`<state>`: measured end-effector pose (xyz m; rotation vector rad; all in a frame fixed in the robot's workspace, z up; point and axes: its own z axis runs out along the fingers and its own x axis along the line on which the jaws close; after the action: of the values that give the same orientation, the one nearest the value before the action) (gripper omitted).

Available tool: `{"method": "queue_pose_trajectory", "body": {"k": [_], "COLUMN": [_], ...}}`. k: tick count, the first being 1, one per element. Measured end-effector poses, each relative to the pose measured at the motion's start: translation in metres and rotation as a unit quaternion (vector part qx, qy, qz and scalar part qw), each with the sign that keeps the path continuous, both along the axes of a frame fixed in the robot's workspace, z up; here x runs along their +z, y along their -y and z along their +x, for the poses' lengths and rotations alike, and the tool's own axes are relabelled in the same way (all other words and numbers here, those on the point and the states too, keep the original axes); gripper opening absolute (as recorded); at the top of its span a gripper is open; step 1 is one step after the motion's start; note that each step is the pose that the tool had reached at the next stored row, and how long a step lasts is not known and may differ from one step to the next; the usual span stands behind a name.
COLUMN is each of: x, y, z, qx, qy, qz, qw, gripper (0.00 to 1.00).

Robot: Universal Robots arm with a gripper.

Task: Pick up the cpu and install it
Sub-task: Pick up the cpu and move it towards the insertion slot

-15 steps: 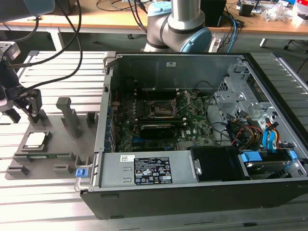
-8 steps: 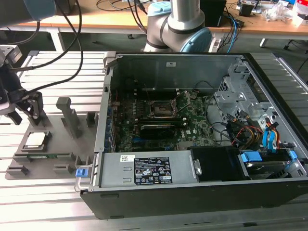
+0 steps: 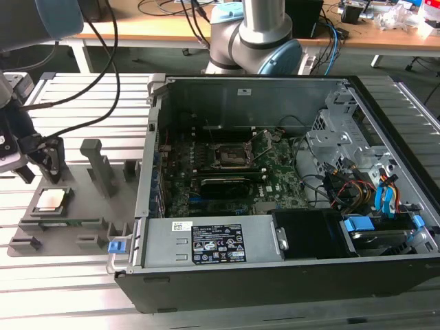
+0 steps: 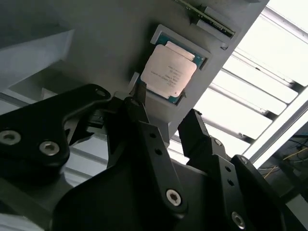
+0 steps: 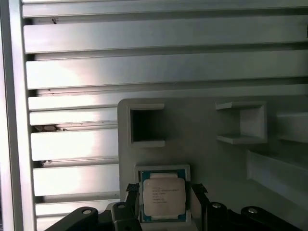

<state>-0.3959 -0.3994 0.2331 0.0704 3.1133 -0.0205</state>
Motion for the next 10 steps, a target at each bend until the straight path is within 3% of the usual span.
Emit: {"method": "queue_pose_trajectory", "body": {"k": [5, 7, 10], "x": [-0.0017, -0.0022, -0.0034], "y": [0.0118, 0.0206, 0.0240], "z": [0.0001, 0.0001, 0.0001], "qx": [0.007, 0.009, 0.011], "qy": [0.0001, 0.0001, 0.0001], "qz": [-0.0024, -0.0030, -0.0038], "qw": [1.0000, 1.0000, 0.9999], "gripper": [0.54, 0.54, 0.54]}}
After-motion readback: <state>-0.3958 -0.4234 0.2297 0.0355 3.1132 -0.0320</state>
